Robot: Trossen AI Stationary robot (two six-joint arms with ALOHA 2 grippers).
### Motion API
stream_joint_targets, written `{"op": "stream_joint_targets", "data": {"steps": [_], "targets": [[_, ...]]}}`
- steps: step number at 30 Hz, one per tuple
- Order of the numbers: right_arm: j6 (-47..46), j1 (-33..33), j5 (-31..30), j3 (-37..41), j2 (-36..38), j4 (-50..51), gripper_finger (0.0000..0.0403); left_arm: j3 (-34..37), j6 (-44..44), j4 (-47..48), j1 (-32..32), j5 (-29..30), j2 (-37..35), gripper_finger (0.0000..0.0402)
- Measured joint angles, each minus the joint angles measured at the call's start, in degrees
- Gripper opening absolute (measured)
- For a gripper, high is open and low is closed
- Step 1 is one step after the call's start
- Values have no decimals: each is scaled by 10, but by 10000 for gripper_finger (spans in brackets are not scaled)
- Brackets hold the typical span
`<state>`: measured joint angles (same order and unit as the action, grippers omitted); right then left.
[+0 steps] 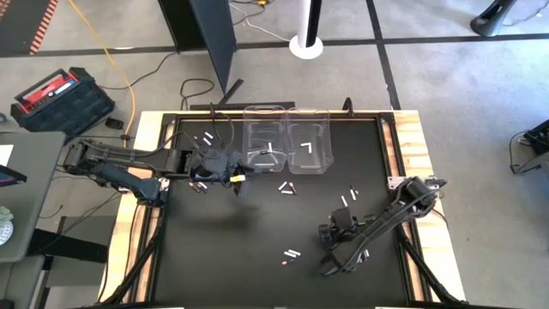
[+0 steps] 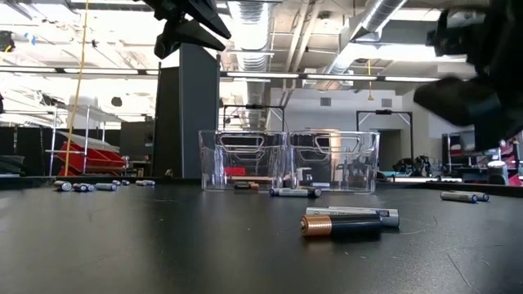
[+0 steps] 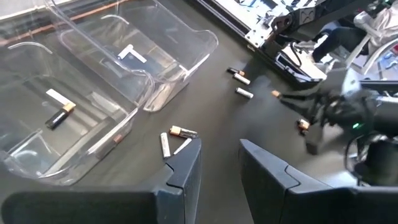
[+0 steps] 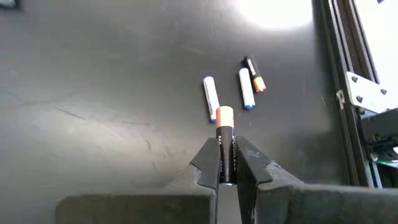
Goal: Sort batteries
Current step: Put the black battery into the left transparent bin
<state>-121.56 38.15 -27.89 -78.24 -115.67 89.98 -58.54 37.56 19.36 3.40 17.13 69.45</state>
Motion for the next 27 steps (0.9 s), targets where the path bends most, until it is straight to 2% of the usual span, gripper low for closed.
{"op": "stream_joint_targets", "data": {"steps": [6,16,23,27], "targets": [[34,0,-60,0,82,0,38,0,-2,17,0,1,0,103],[224,0,-87,0,262,-18,38,0,-33,18,-11,1,0,103],[319,-18,-132,0,379,-87,38,0,-40,18,-60,1,-2,103],[440,-55,-153,0,421,-159,38,0,-78,18,-88,1,-2,103]]}}
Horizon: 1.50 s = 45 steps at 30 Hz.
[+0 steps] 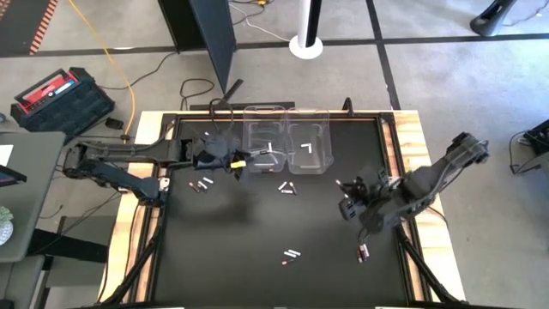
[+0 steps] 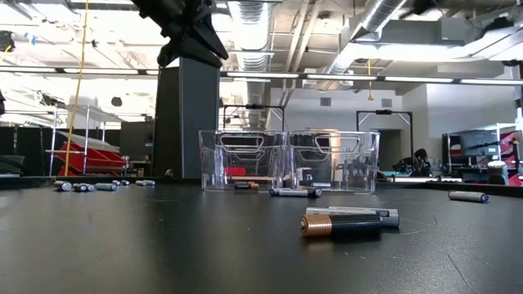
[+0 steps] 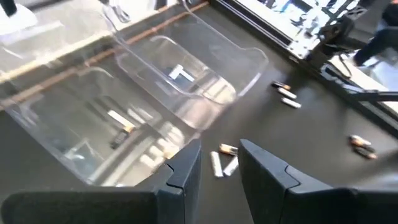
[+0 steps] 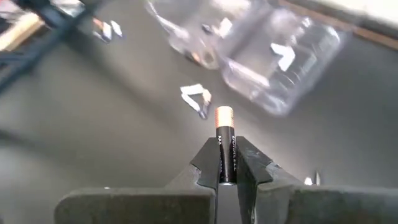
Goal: Sort batteries
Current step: Put the black battery into the left transparent bin
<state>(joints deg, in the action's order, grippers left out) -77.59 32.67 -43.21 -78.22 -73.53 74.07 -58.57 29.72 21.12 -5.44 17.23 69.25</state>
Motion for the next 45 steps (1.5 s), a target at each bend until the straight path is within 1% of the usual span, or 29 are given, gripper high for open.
{"op": "stream_joint_targets", "data": {"steps": [3,6,8,11,14,17,21,23,26,28,34,37,41,43,45], "targets": [[141,-46,-5,0,13,-82,38,0,-40,0,-22,0,0,103],[285,-104,-2,0,8,-184,38,0,-71,0,-49,0,0,103],[363,-149,20,0,-3,-251,38,0,-90,2,-68,0,-6,103],[452,-220,84,0,-33,-342,38,0,-122,5,-94,0,-23,103],[510,-284,151,0,-76,-424,38,0,-156,6,-121,0,-53,103],[556,-333,198,0,-124,-495,38,0,-177,7,-145,0,-87,103],[583,-388,267,-2,-186,-582,38,0,-201,19,-164,0,-124,103],[584,-411,300,-20,-223,-596,38,0,-212,25,-170,0,-139,103],[596,-438,333,-76,-284,-584,38,0,-232,40,-177,0,-153,103],[611,-452,341,-127,-327,-557,38,0,-240,49,-180,0,-159,103],[631,-486,345,-321,-455,-396,38,0,-261,87,-191,0,-160,103],[631,-506,345,-399,-513,-320,38,0,-270,95,-192,0,-160,103],[632,-527,345,-461,-577,-263,38,0,-280,95,-192,0,-160,103],[632,-533,347,-478,-600,-243,38,0,-281,95,-192,0,-160,103],[632,-538,363,-486,-619,-229,38,0,-281,95,-192,0,-160,103]]}}
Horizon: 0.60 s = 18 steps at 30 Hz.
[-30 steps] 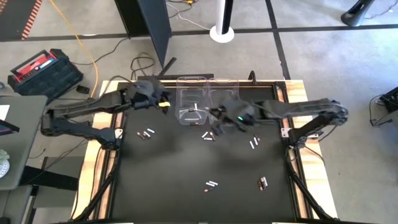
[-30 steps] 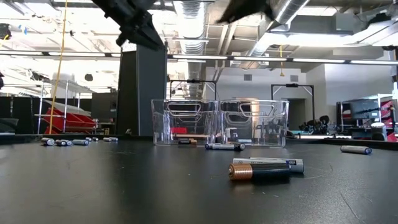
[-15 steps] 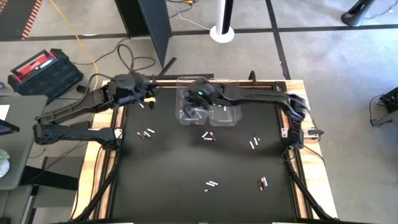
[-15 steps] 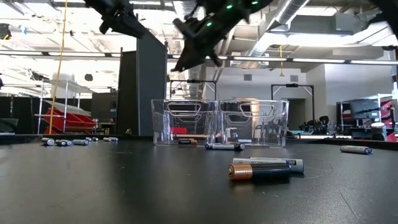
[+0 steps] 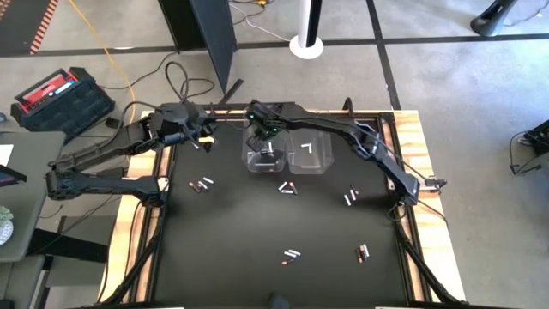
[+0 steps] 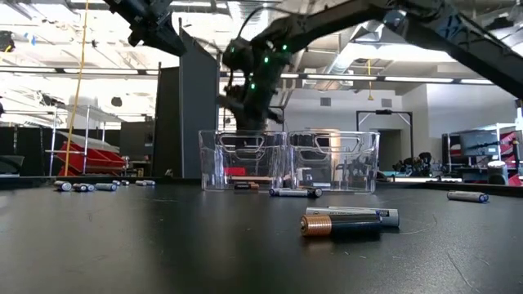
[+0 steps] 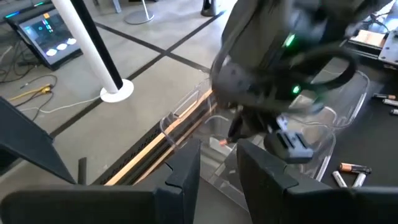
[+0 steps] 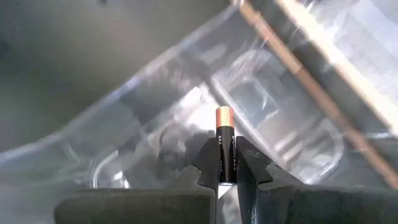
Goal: Sort batteries
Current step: Put the black battery into the left transparent bin
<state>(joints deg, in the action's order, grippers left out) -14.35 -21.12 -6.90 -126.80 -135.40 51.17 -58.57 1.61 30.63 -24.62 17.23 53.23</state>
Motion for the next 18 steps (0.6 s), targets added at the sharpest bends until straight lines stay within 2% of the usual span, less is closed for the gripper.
{"op": "stream_joint_targets", "data": {"steps": [6,18], "targets": [[-2,-1,12,-5,-27,1,42,0,0,-1,0,0,0,103],[-6,-12,12,-5,-33,14,51,0,-7,-1,0,0,0,103]]}}
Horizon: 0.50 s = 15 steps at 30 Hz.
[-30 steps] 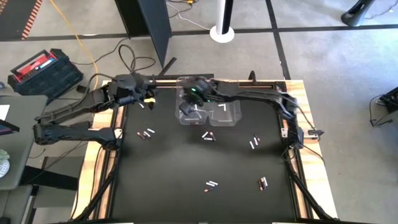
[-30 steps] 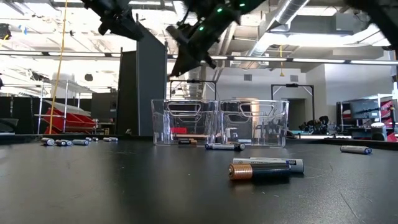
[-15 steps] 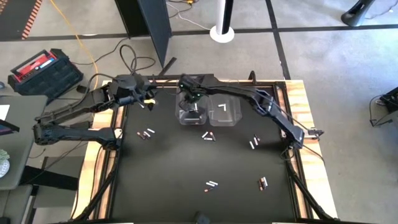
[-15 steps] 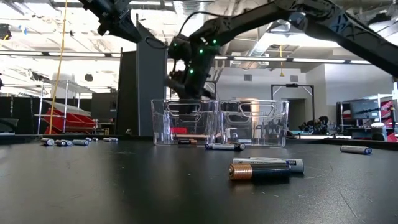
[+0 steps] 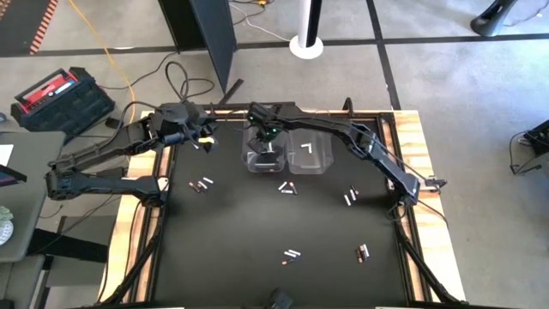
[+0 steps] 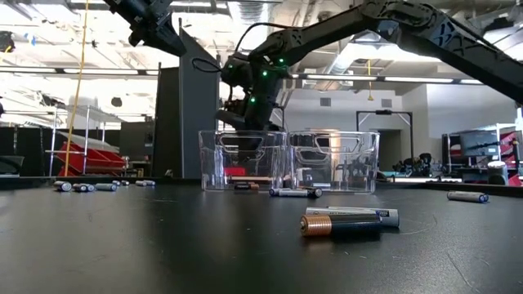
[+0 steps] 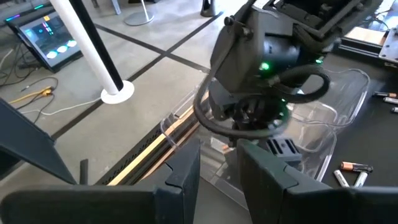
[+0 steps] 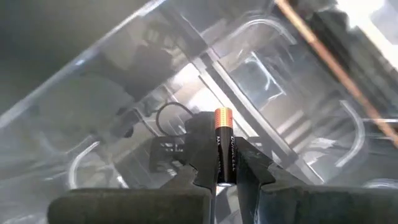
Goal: Sort batteries
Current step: Put the black battery into the left transparent bin
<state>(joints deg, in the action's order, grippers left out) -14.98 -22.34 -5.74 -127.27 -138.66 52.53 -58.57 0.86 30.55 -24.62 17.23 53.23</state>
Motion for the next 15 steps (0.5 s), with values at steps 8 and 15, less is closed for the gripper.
{"op": "stream_joint_targets", "data": {"steps": [8,15], "targets": [[13,-8,-1,1,-25,34,52,0,0,0,0,0,0,103],[14,-6,-4,0,-23,25,52,0,1,8,0,0,0,103]]}}
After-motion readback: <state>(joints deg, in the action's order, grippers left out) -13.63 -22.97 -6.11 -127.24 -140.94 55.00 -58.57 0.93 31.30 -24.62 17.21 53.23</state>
